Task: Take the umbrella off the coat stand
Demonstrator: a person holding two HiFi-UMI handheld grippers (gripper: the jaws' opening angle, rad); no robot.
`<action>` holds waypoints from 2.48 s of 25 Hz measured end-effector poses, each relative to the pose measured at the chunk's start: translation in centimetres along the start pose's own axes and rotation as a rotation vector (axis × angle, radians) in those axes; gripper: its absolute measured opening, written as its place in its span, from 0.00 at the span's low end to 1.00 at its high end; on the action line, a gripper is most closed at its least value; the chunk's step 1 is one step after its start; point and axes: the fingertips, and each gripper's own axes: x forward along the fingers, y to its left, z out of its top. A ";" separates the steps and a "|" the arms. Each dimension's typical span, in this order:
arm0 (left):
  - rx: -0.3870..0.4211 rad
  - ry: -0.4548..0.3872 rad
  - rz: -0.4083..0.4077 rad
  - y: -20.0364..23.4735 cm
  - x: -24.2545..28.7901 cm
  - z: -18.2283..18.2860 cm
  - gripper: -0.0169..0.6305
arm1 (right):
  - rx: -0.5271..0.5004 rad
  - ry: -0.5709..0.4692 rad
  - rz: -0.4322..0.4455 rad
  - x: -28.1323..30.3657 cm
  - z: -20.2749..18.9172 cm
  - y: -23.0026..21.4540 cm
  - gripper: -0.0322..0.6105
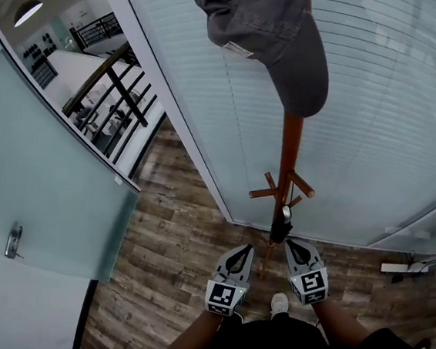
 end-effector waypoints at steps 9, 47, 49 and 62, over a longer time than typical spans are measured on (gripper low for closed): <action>-0.004 0.039 0.007 2.0 -0.8 -1.3 0.05 | 0.011 0.061 -0.032 2.1 -4.8 0.1 0.13; -0.140 0.262 0.000 3.5 -2.1 -13.8 0.05 | 0.118 0.213 -0.215 11.8 -14.9 -4.1 0.53; -0.142 0.269 -0.004 3.3 -2.3 -14.1 0.05 | 0.118 0.207 -0.209 12.0 -14.7 -3.8 0.50; -0.133 0.281 -0.016 3.8 -2.0 -14.4 0.05 | 0.101 0.174 -0.224 11.8 -13.5 -4.0 0.42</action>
